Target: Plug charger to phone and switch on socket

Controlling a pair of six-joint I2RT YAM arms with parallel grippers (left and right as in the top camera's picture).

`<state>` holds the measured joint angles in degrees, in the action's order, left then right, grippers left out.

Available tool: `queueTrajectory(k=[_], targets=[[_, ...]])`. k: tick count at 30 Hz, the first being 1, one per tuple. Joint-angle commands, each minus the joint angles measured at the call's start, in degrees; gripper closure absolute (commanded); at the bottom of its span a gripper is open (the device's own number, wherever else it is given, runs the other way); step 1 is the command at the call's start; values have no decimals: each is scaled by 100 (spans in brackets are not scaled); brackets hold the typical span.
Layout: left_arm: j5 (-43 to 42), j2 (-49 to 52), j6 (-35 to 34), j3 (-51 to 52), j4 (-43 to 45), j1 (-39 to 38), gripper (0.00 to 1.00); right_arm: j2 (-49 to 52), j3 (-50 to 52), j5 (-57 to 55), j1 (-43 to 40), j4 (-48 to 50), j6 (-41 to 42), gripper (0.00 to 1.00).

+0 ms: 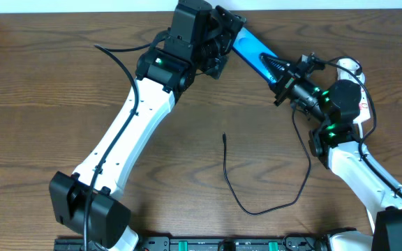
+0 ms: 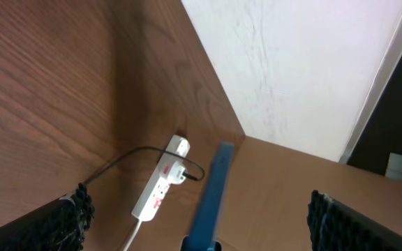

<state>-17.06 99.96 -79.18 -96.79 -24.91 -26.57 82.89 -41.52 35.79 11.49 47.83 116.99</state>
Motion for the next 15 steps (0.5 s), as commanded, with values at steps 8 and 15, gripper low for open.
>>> queueTrajectory(k=[8,15], targets=[[-39,-74,138,-94,39,-39,1,-48,-74,-81,175,387,57,99],[-37,-74,138,-94,46,-39,14,-50,-74,-98,175,407,57,99]])
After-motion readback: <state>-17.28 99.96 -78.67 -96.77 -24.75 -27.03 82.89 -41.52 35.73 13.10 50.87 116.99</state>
